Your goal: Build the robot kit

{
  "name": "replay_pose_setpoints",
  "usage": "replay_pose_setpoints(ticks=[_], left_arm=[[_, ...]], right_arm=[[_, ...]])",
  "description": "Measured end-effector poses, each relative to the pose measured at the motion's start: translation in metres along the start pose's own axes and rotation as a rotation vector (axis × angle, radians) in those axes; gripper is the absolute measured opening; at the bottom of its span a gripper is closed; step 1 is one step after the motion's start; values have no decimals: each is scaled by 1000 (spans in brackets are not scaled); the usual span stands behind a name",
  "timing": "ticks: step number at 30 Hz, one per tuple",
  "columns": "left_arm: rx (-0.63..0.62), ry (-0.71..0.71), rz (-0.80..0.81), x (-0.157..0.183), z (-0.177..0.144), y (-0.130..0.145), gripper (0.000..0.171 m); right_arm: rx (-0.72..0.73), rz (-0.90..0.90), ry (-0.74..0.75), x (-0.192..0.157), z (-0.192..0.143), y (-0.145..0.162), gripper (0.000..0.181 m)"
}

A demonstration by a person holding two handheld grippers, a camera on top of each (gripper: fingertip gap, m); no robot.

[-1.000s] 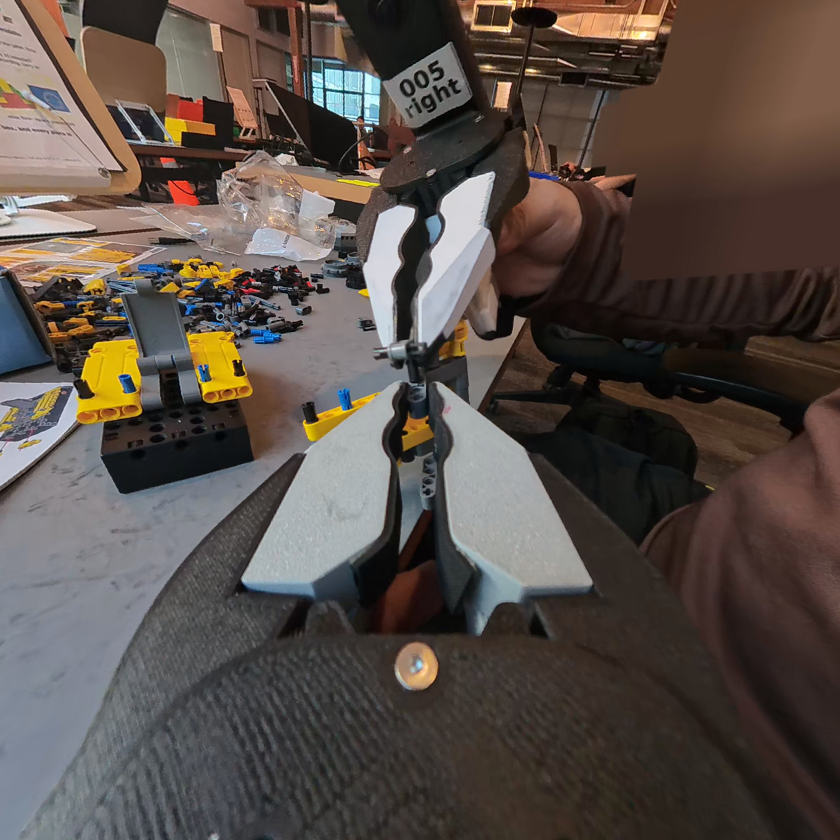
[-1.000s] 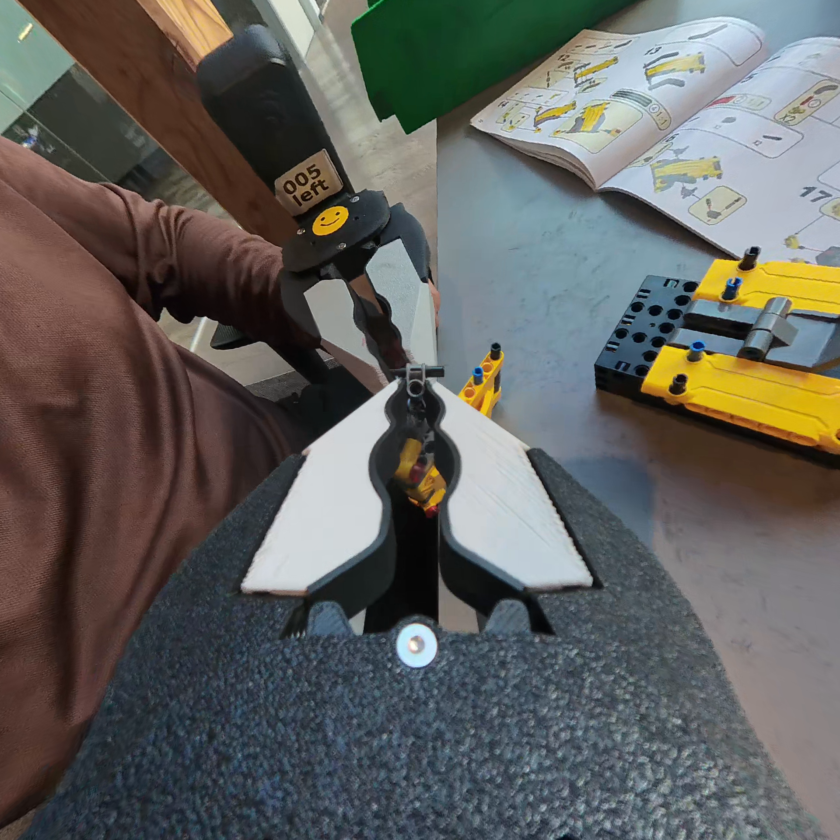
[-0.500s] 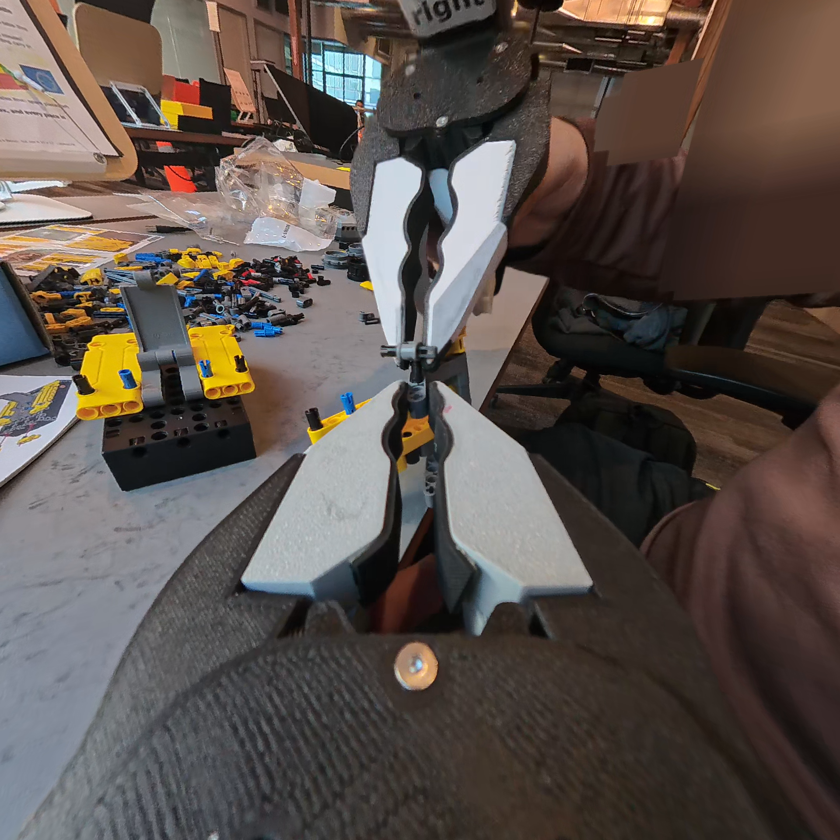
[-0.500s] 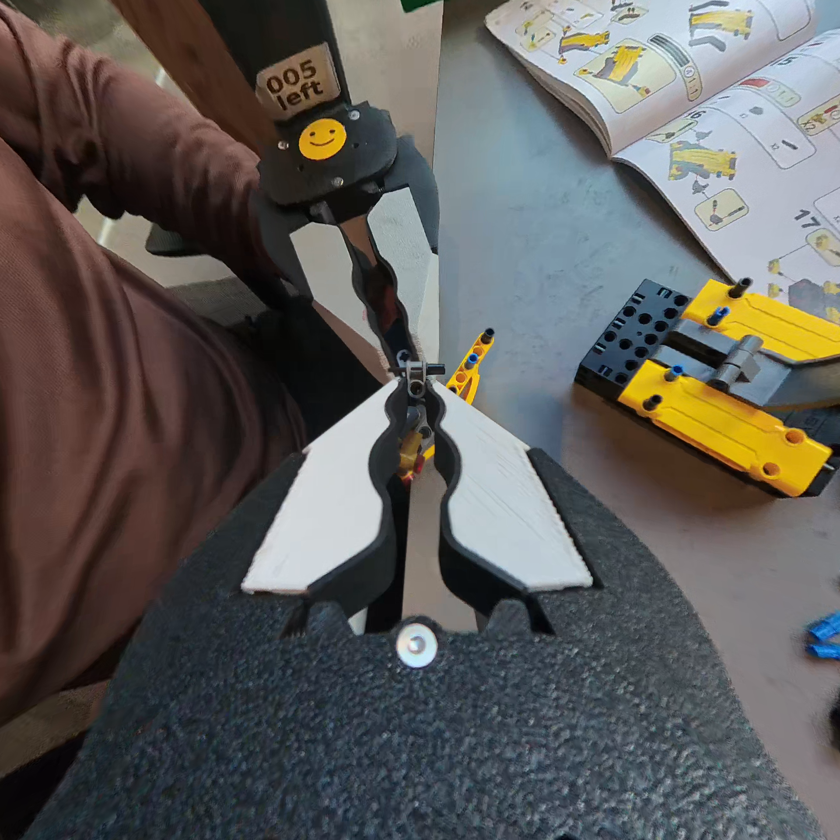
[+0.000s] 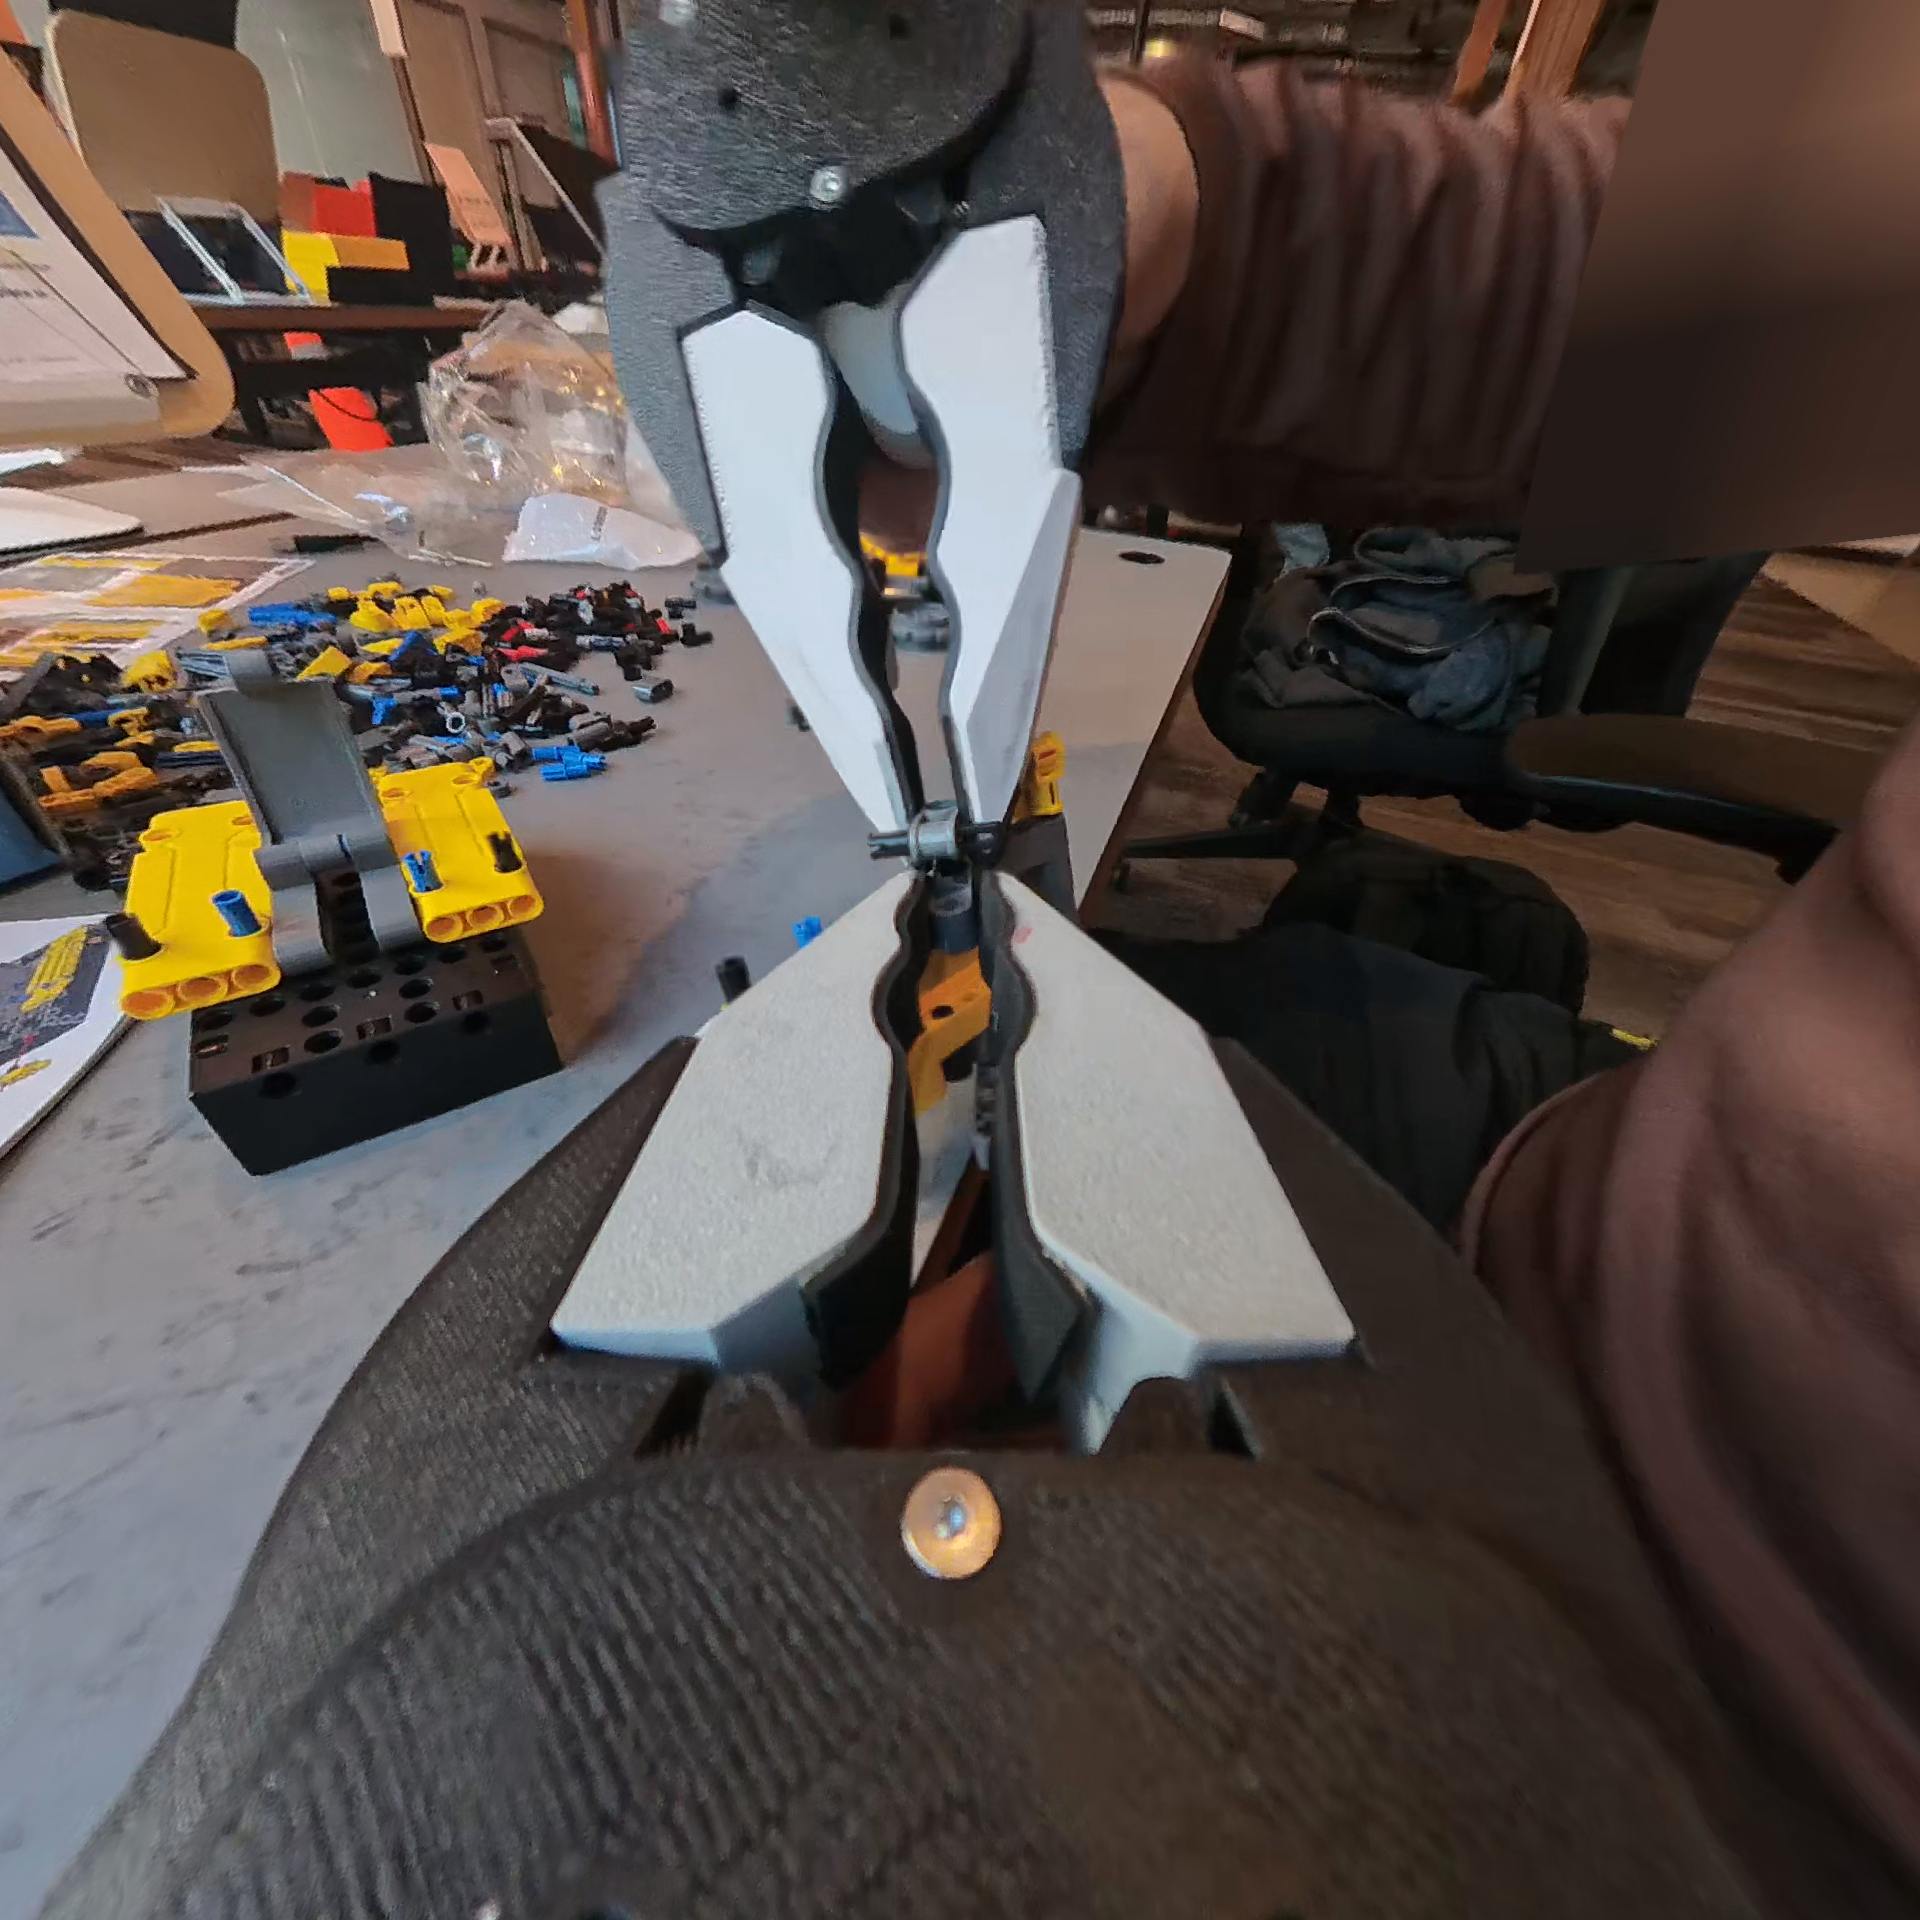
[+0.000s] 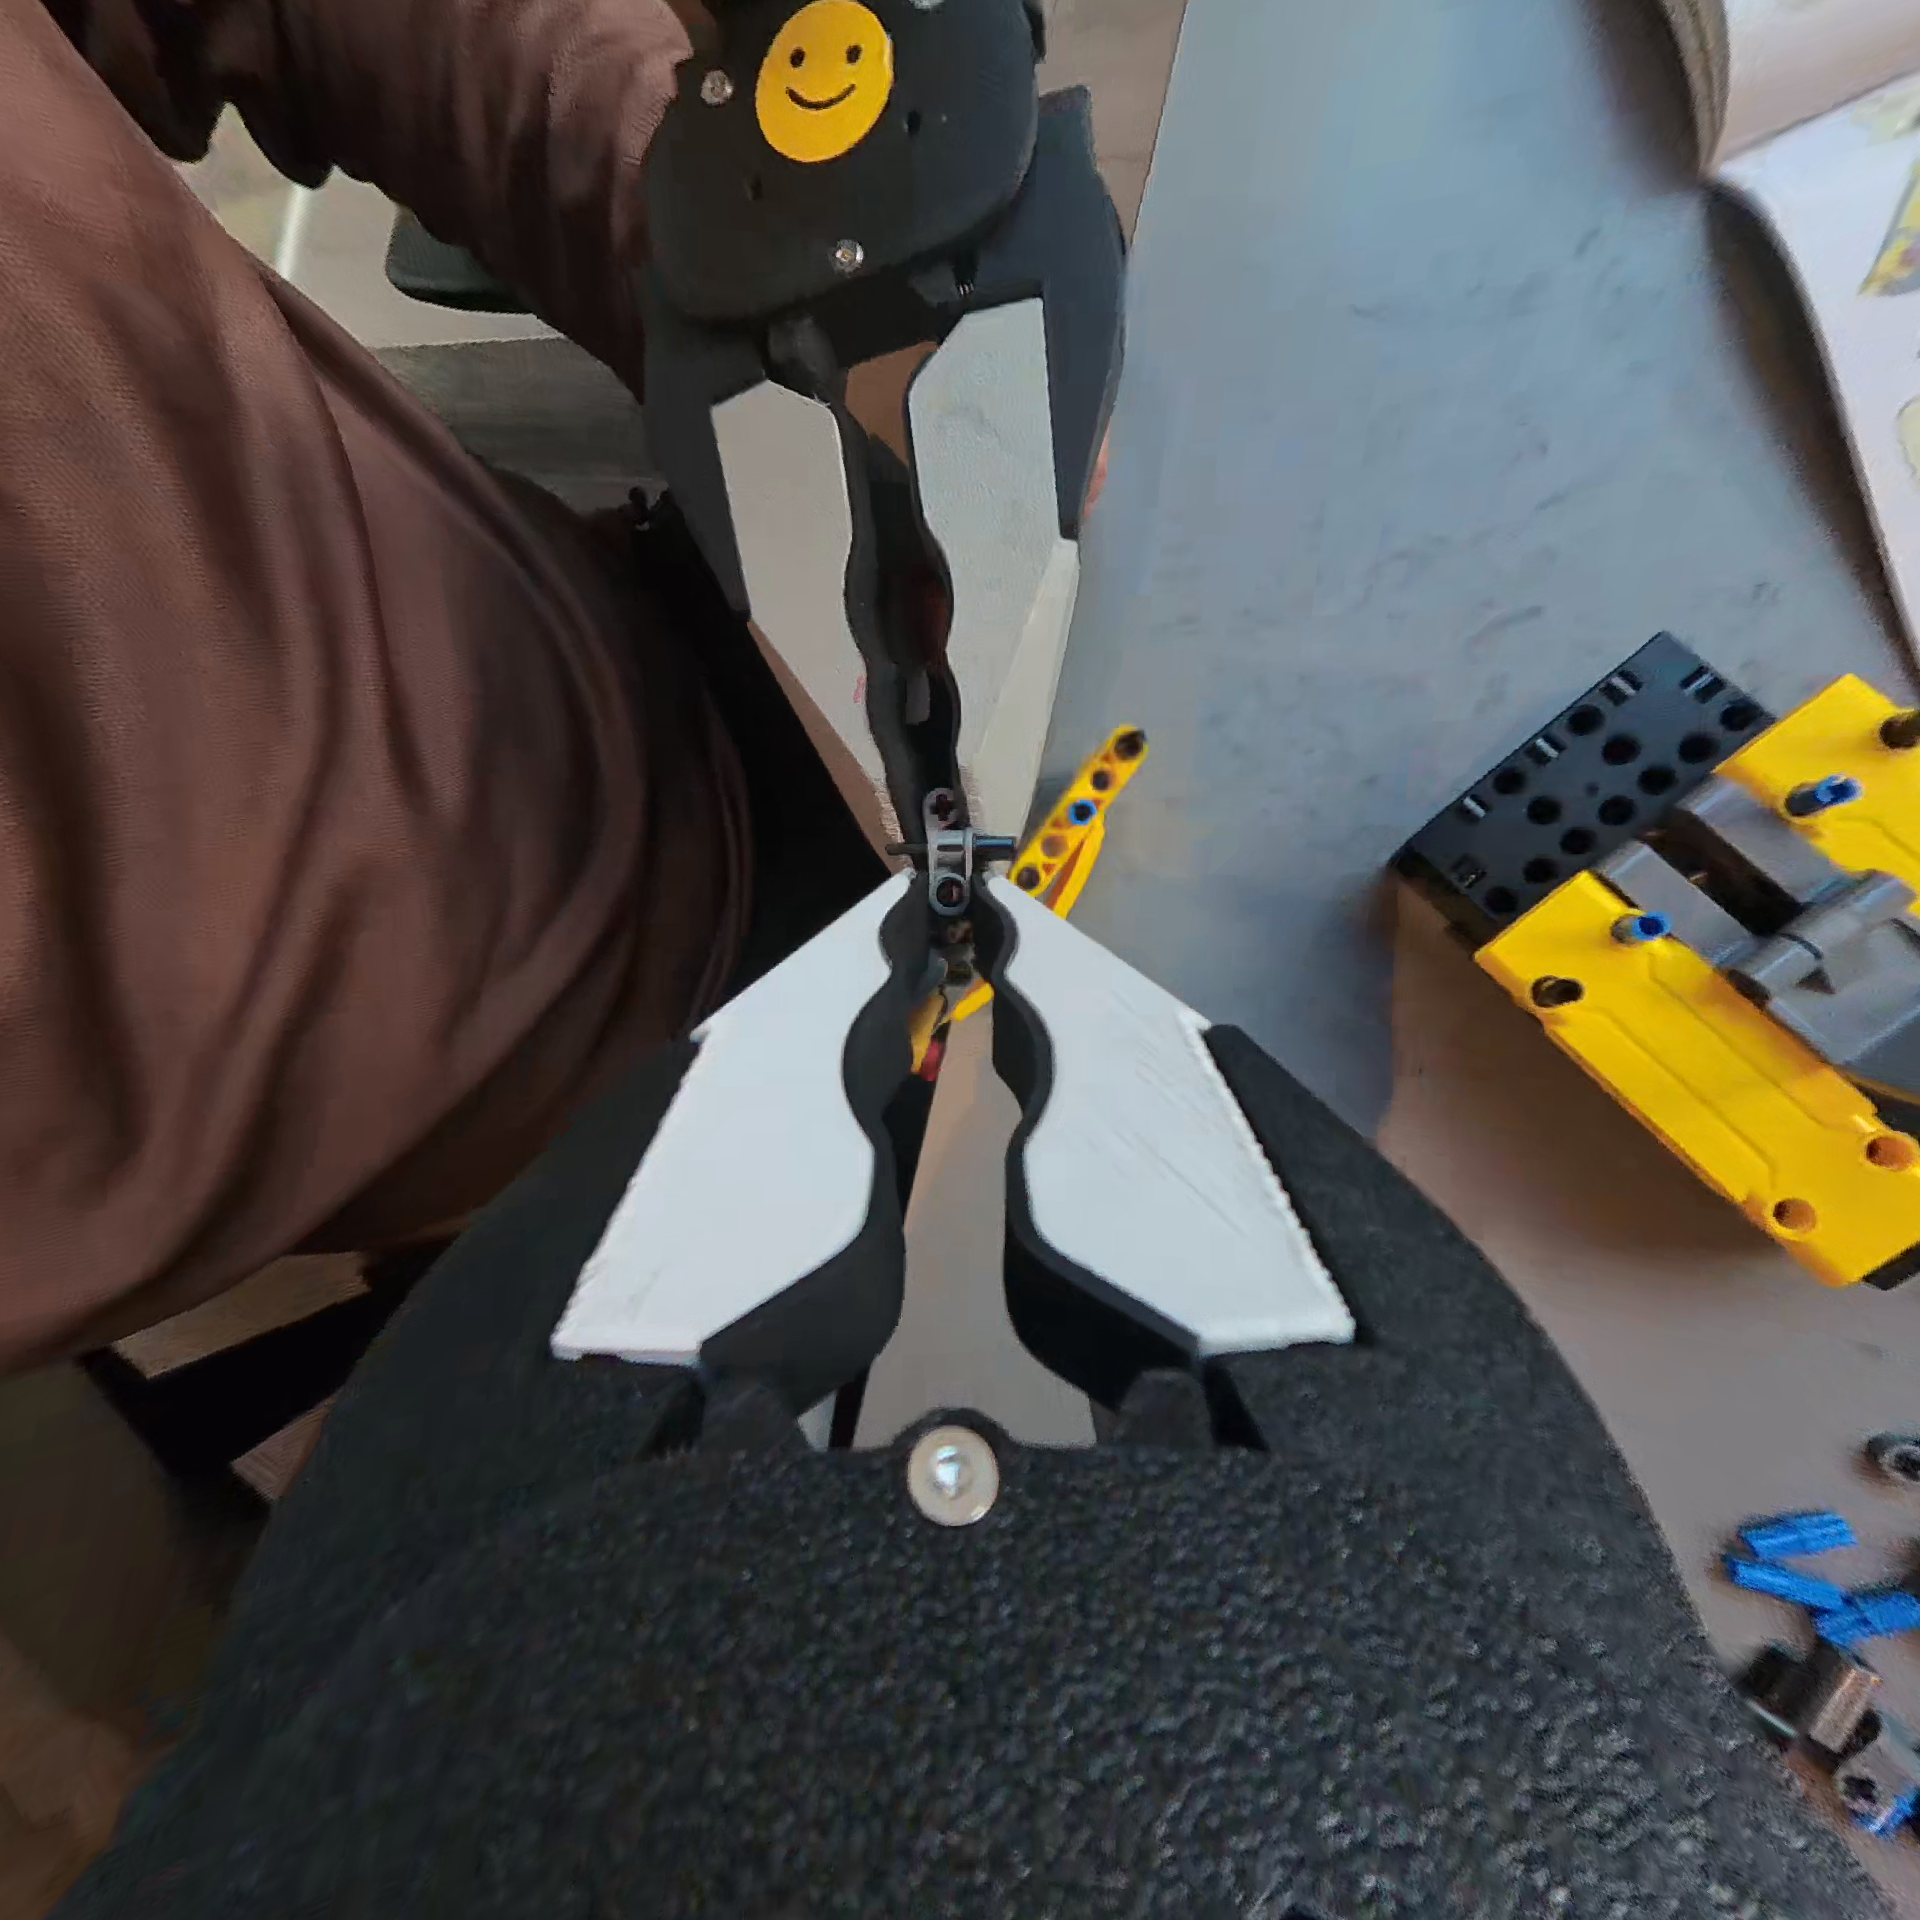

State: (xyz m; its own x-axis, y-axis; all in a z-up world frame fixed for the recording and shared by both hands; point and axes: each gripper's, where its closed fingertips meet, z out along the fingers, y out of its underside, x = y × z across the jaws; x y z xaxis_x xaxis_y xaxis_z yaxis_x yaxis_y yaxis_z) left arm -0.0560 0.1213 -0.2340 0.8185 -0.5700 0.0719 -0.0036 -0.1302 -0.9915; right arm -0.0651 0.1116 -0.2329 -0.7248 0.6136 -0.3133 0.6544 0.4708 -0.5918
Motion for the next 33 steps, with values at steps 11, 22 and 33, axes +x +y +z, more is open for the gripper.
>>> replay_pose_setpoints(ticks=[11, 22, 33], left_arm=[[34, 27, 28, 7, 3, -9, 6], [40, 12, 216, 17, 4, -24, 6], [90, -84, 432, 21, 6, -34, 5]], right_arm=[[235, 1, 97, -2, -29, -14, 15], [442, 168, 152, -28, -48, -6, 14], [851, 634, 116, -10, -64, 29, 51]])
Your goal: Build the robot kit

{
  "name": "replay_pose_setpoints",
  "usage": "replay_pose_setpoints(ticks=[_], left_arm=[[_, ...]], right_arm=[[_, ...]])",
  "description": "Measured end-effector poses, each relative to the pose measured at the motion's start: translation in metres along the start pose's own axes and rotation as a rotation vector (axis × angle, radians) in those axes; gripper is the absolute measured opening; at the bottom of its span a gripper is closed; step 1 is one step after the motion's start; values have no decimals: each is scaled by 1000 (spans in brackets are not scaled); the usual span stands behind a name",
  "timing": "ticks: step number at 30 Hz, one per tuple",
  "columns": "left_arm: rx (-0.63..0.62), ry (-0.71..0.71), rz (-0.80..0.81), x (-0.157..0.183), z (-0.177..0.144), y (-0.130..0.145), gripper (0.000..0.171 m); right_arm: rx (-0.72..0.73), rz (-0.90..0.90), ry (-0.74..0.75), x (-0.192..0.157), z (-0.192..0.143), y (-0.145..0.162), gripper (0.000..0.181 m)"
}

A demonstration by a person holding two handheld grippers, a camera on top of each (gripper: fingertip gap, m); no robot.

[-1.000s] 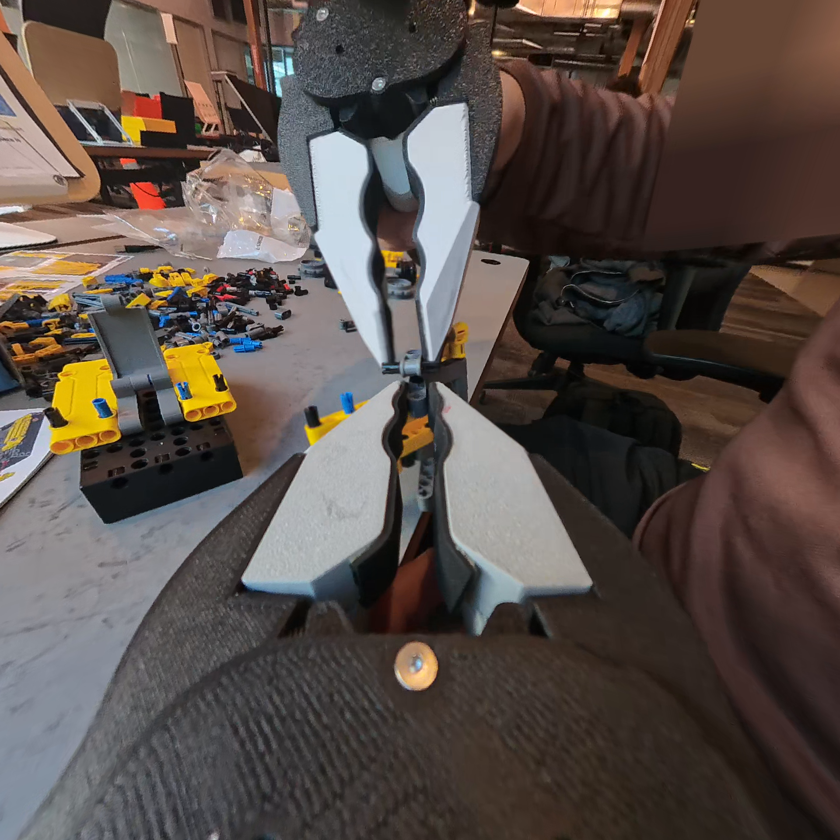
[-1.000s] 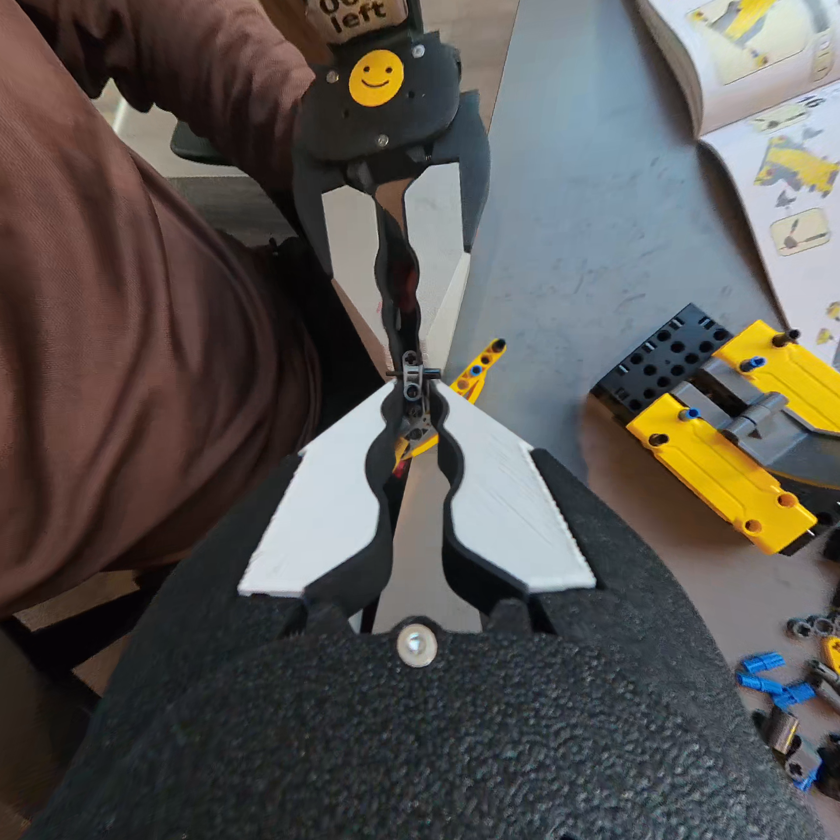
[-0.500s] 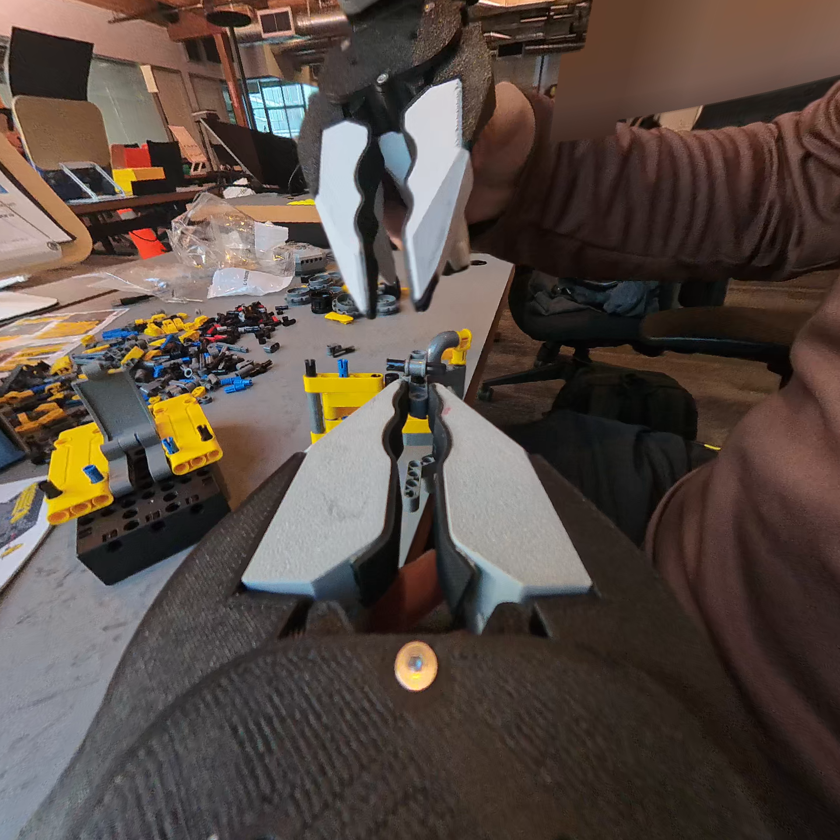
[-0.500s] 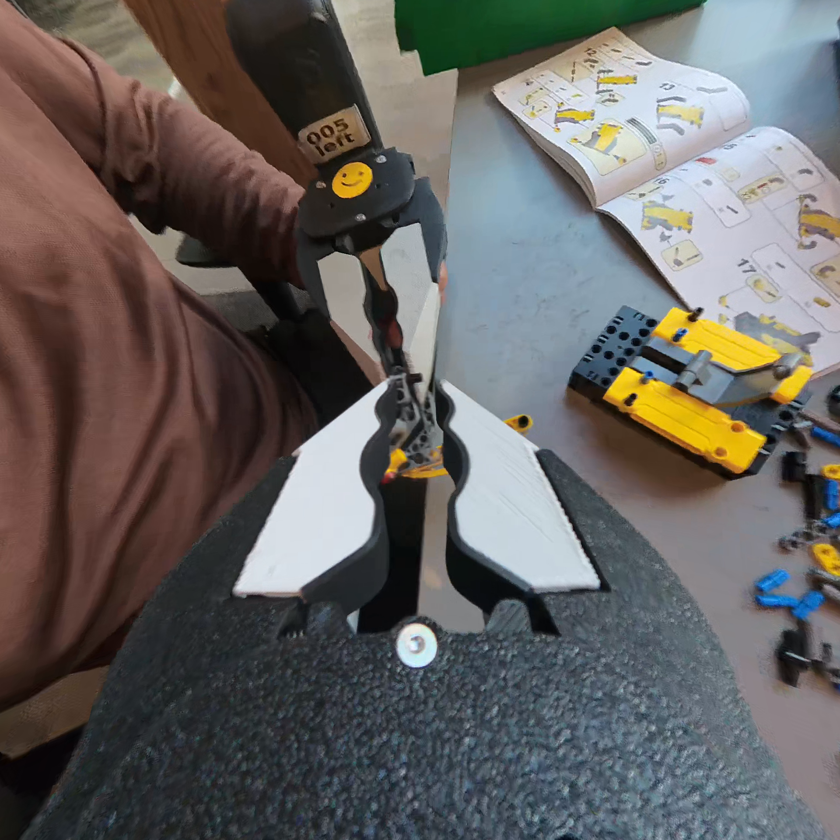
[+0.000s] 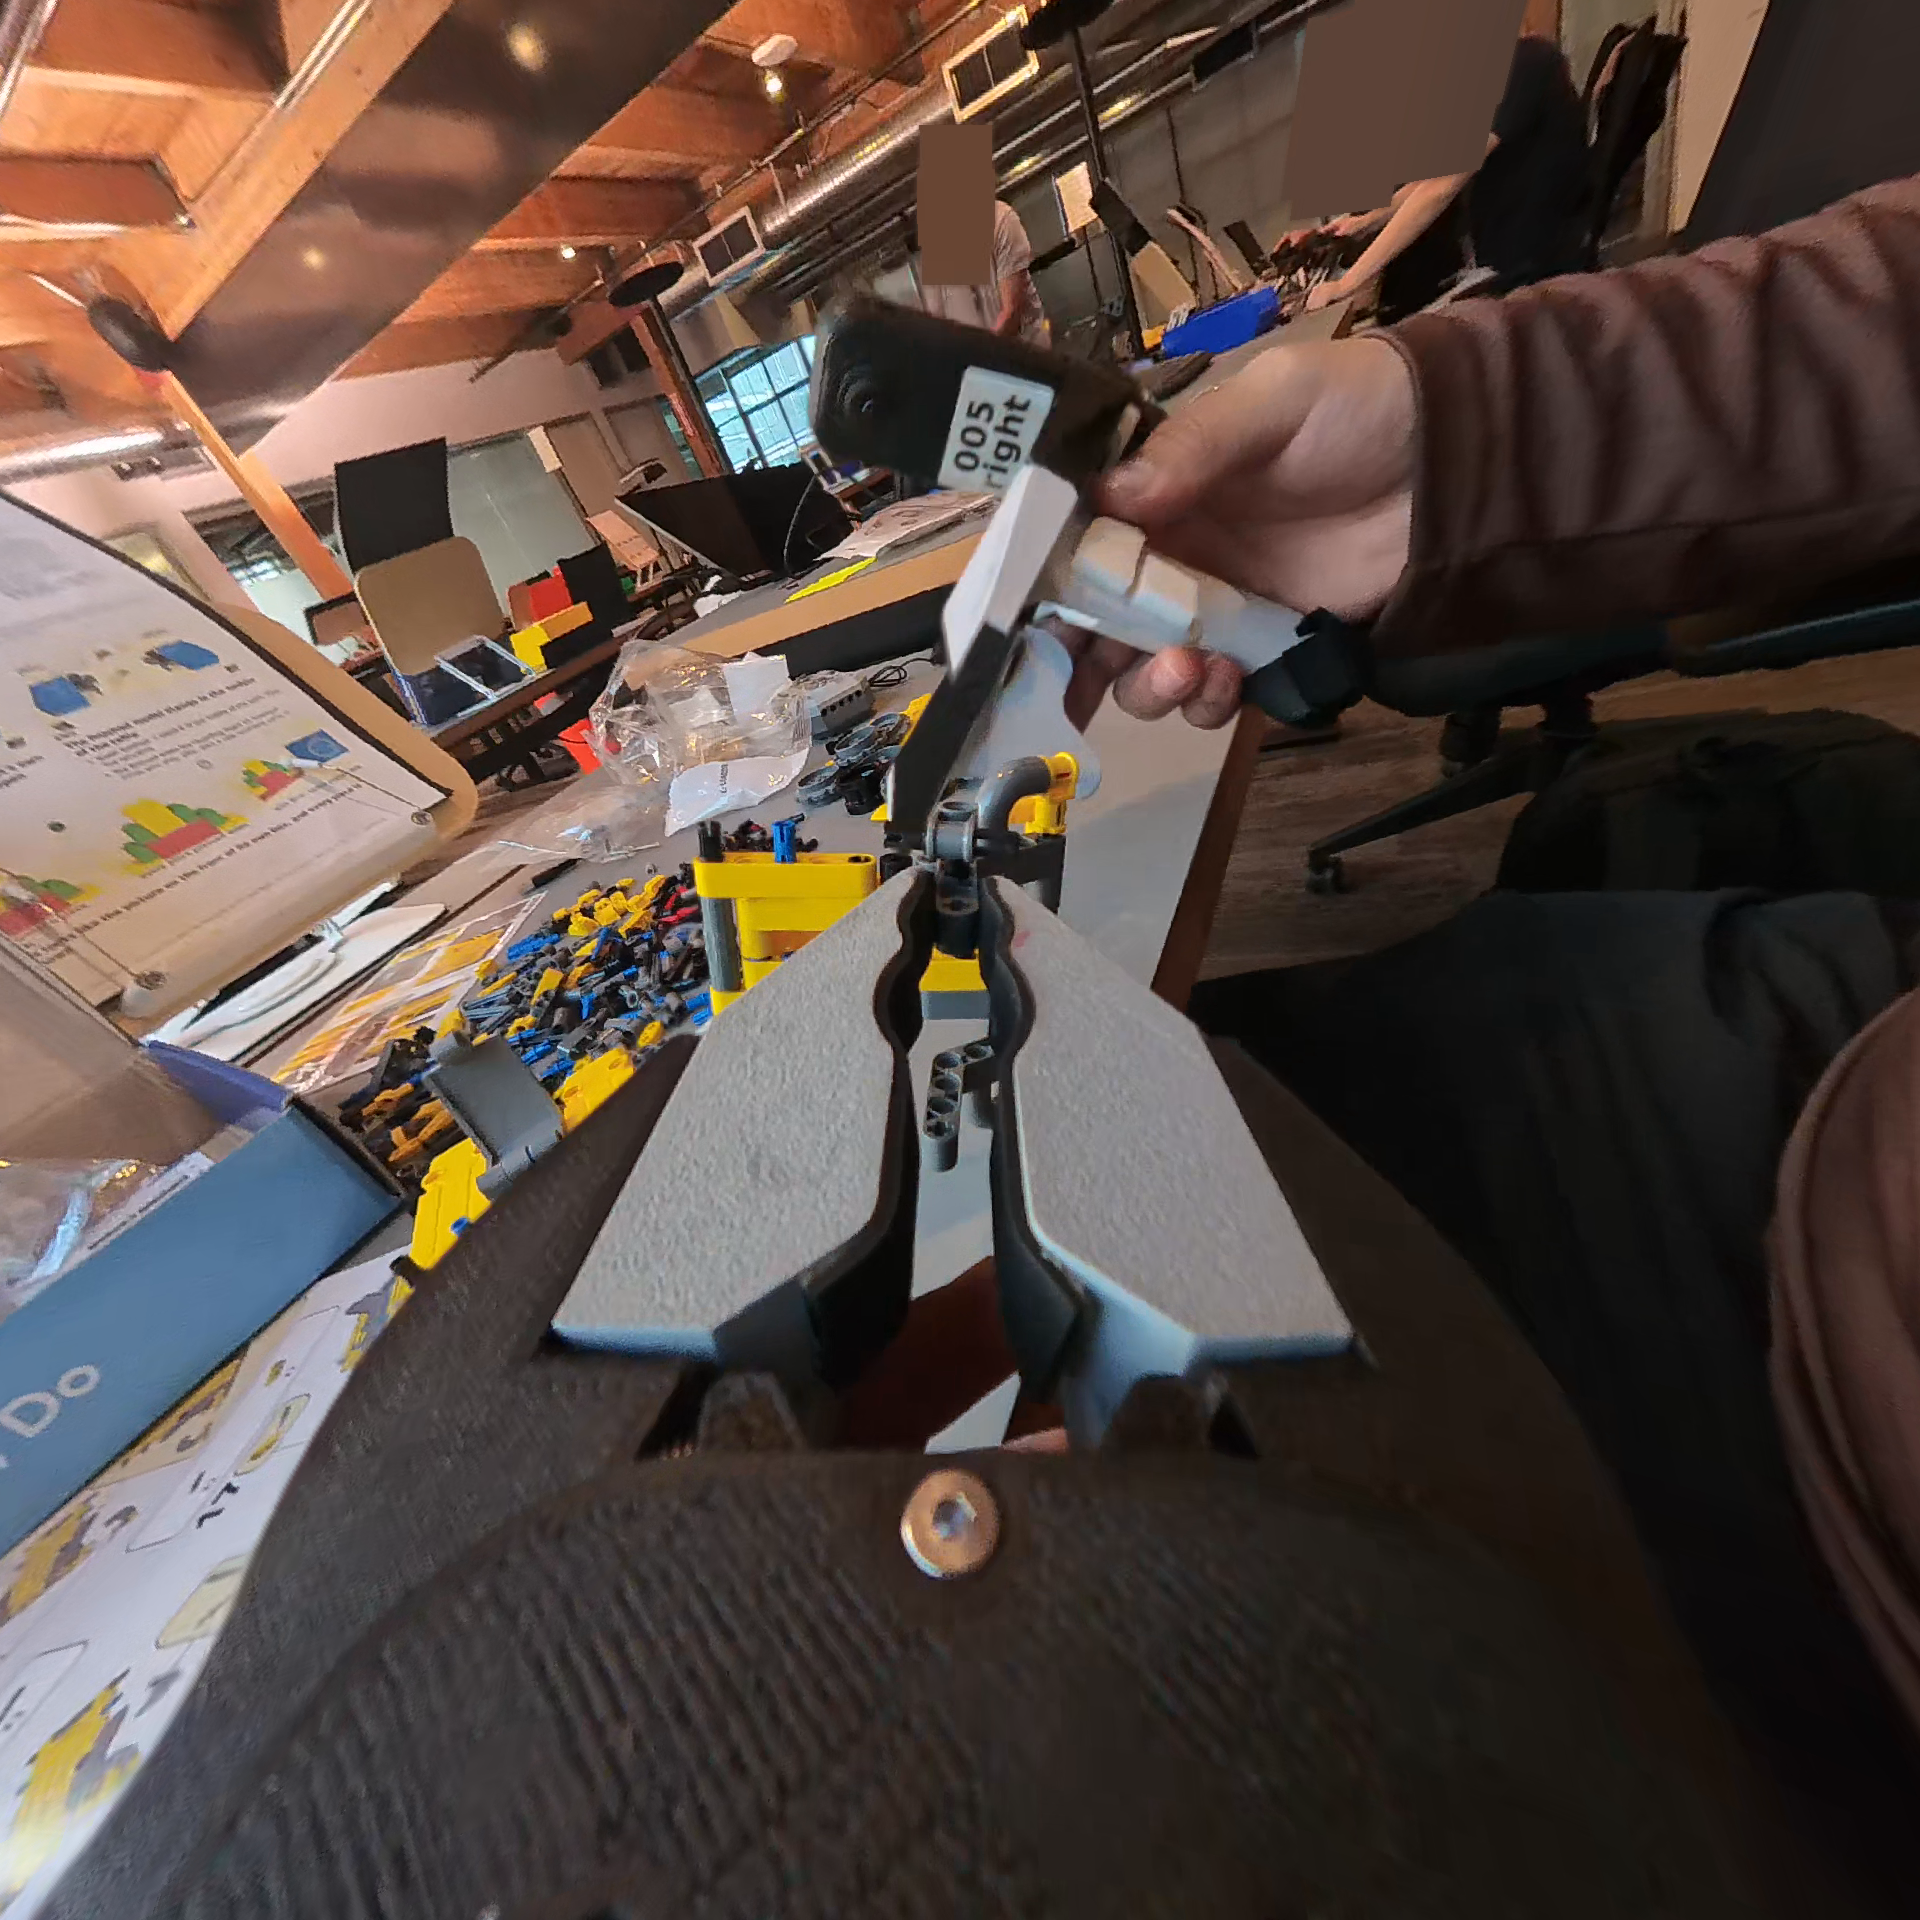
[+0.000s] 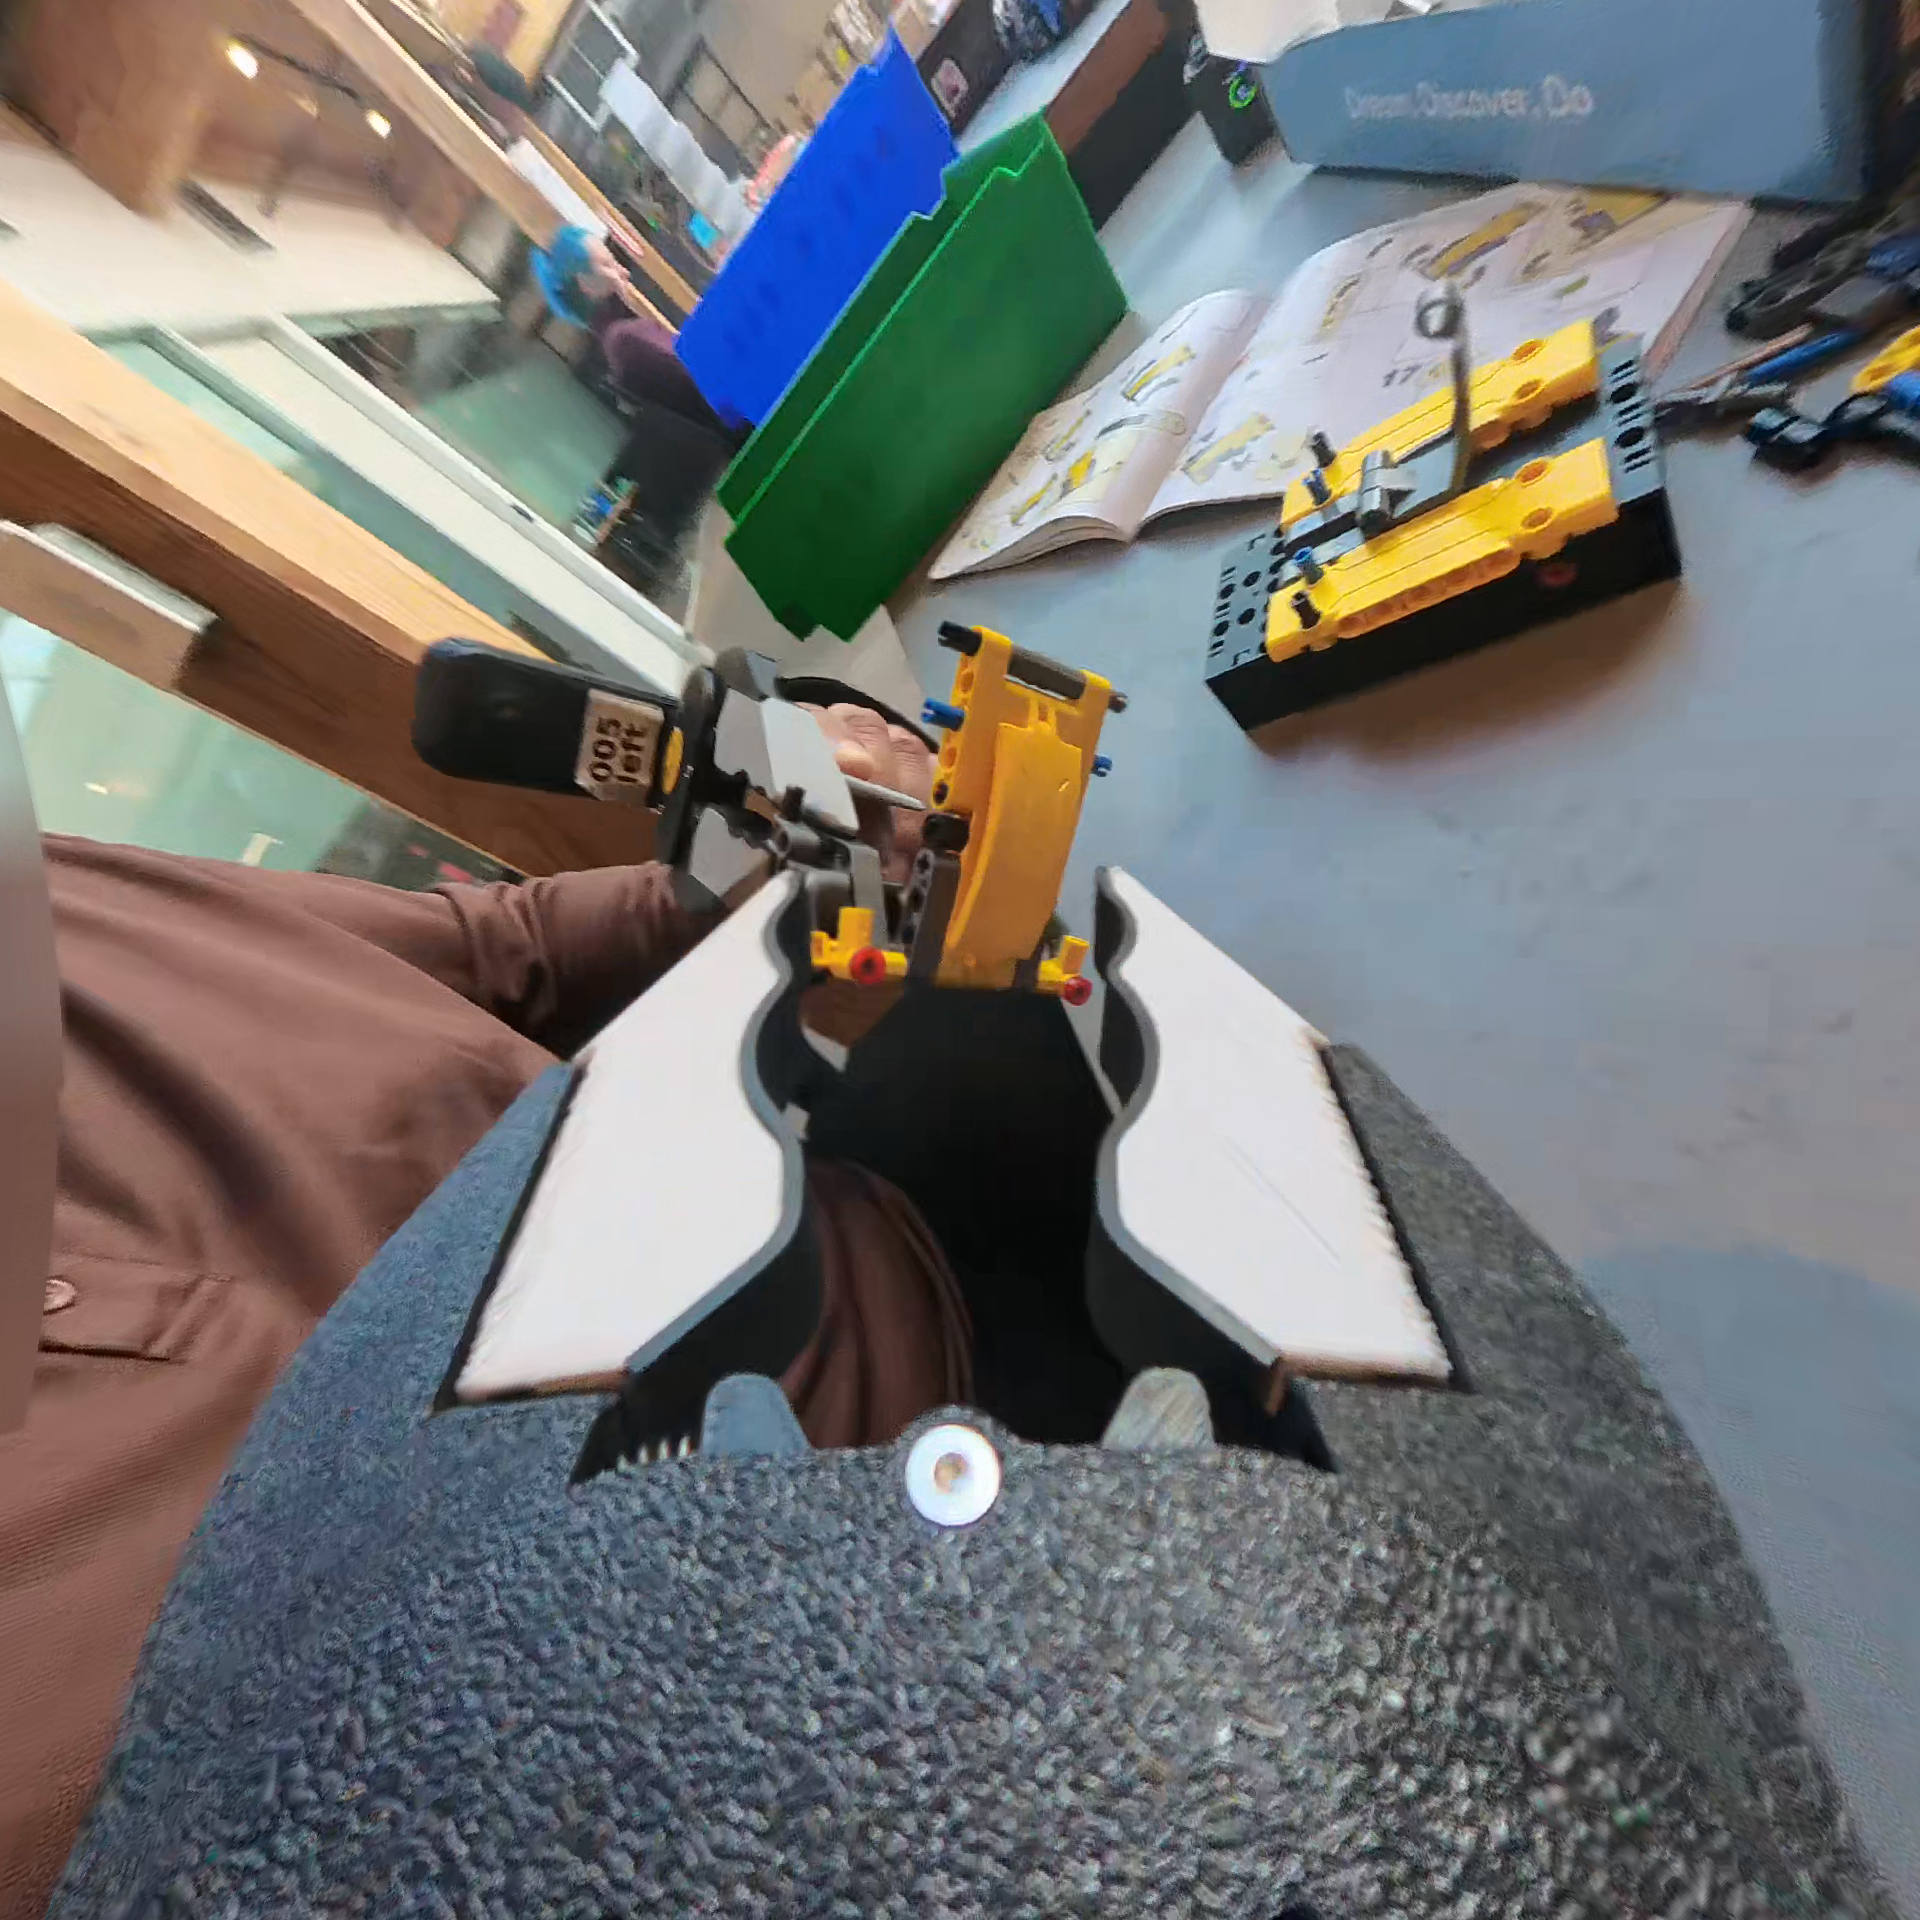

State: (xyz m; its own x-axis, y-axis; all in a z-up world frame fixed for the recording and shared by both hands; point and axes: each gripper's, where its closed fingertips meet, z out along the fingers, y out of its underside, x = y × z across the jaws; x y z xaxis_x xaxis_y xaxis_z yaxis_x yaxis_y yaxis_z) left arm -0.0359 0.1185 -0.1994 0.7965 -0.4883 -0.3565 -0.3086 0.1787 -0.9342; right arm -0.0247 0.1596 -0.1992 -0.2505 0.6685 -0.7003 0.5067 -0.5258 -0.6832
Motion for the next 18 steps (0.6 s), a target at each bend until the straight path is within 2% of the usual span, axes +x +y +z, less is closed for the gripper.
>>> replay_pose_setpoints(ticks=[2, 11, 18], left_arm=[[-10, 7, 19, 3, 3, 1, 6], [-7, 23, 56, 9, 5, 1, 6], [28, 32, 84, 10, 3, -8, 5]], right_arm=[[-30, 38, -61, -6, 7, 6, 65], [-169, 13, -56, -1, 34, 21, 72], [-218, 117, -240, -16, 41, 26, 66]])
